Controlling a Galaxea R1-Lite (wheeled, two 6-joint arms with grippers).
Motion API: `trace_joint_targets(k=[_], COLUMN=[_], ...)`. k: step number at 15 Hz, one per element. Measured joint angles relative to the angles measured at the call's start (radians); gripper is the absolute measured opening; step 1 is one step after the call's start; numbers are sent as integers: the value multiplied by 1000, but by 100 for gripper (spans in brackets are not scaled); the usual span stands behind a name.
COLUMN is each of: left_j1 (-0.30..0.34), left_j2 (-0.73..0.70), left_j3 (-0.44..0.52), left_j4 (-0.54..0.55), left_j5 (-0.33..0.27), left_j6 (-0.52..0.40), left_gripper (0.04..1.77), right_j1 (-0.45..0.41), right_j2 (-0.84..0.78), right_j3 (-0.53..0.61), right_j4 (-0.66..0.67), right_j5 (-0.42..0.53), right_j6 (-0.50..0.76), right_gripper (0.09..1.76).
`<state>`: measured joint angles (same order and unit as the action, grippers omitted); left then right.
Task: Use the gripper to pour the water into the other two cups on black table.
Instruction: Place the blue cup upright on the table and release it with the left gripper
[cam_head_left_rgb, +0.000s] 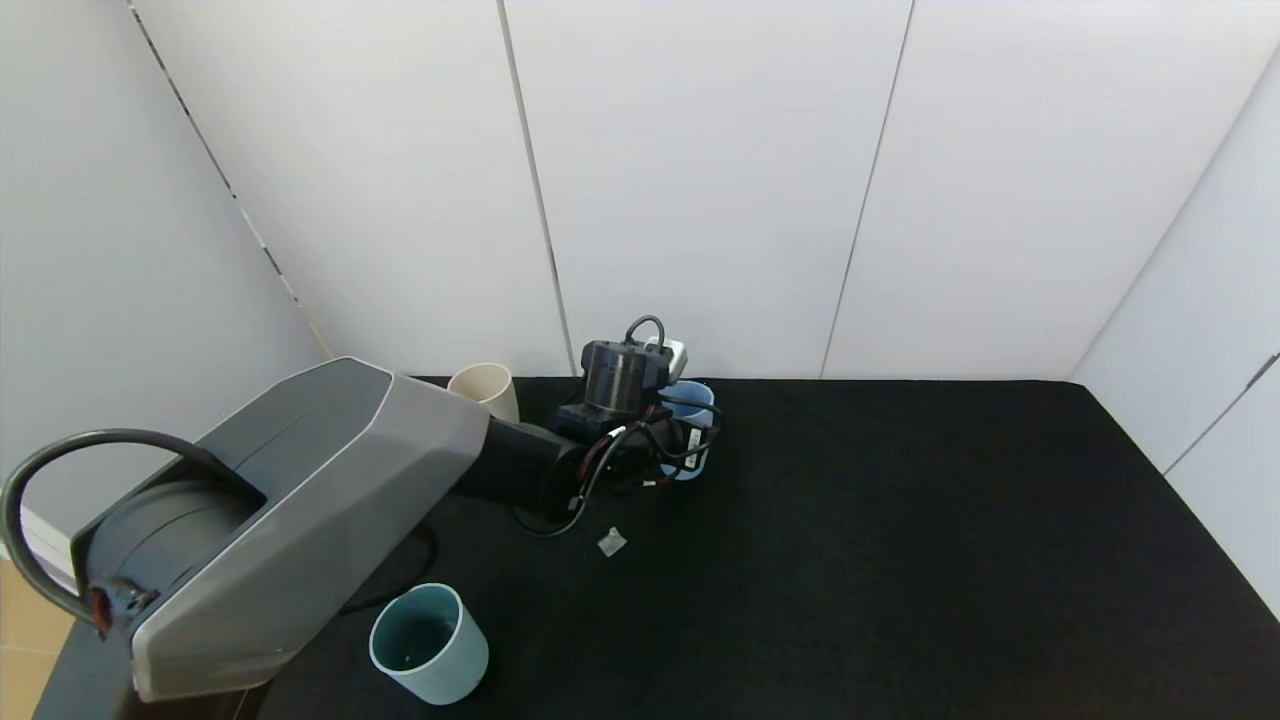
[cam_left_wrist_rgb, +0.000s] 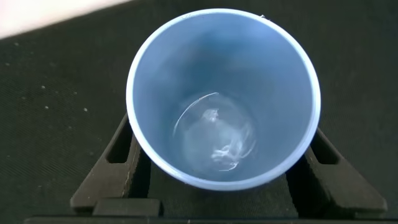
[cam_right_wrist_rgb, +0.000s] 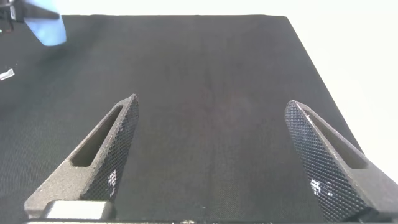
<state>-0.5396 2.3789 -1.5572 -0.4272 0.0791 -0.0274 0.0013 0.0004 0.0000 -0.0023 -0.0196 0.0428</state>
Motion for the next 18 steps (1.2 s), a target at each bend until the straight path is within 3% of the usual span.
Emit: trace_joint_targets(k=[10, 12, 18], left_j1=[-6, -6, -10], left_j2=[23, 25, 22], left_j3=[0, 0, 5], left_j4=[-3, -3, -4], left_j5=[1, 1, 3], left_j6=[-1, -3, -5], left_gripper=[122, 138, 155], right_j1=[0, 0, 0], right_j2=[0, 0, 0], right_j3=[0, 0, 0], right_j4=[0, 0, 0], right_j5=[0, 0, 0], right_j6=[0, 0, 0], right_gripper=[171, 171, 171])
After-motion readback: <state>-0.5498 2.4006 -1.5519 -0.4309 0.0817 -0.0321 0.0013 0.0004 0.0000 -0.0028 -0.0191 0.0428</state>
